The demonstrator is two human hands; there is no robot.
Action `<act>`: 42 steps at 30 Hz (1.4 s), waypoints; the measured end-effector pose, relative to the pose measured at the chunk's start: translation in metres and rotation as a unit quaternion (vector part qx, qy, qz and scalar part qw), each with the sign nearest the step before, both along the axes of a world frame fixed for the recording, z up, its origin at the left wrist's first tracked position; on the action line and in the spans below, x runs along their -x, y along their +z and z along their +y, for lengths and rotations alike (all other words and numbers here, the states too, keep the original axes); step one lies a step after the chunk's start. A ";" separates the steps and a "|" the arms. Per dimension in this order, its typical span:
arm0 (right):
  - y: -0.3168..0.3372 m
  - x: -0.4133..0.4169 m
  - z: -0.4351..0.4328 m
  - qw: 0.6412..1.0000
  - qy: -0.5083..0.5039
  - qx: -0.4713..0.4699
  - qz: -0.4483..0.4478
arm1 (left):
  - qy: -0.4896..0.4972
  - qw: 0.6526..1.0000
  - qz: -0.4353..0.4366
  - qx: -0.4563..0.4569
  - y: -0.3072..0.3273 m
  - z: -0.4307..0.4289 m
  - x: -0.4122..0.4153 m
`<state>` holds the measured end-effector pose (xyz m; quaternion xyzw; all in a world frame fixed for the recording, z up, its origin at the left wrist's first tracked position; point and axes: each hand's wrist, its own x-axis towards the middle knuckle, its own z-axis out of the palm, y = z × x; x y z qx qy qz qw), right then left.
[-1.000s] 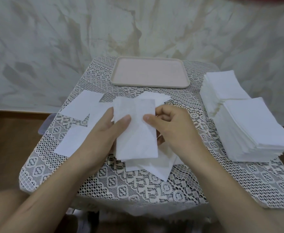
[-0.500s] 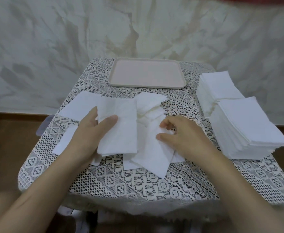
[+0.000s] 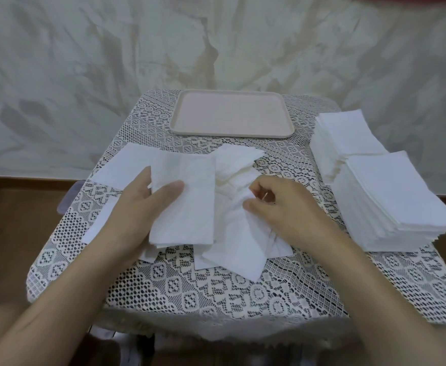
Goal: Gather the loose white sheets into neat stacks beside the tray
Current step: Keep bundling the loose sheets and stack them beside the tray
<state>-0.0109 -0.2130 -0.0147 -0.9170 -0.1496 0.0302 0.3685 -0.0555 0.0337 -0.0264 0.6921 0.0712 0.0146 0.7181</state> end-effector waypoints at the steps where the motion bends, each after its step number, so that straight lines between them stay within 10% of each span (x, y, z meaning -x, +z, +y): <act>1: -0.001 0.000 0.001 1.000 0.005 0.000 0.006 | -0.001 1.000 0.003 -0.007 0.000 0.001 0.000; 15: 0.004 0.004 -0.030 0.988 0.026 0.082 0.126 | -0.004 1.000 0.014 -0.021 0.002 0.003 0.002; 24: 0.002 -0.002 -0.007 0.981 0.011 -0.152 0.121 | 0.005 1.000 0.004 -0.001 0.002 0.005 -0.001; 42: -0.003 -0.005 -0.009 0.993 0.037 0.083 0.070 | 0.011 1.000 0.014 -0.010 0.002 0.009 0.000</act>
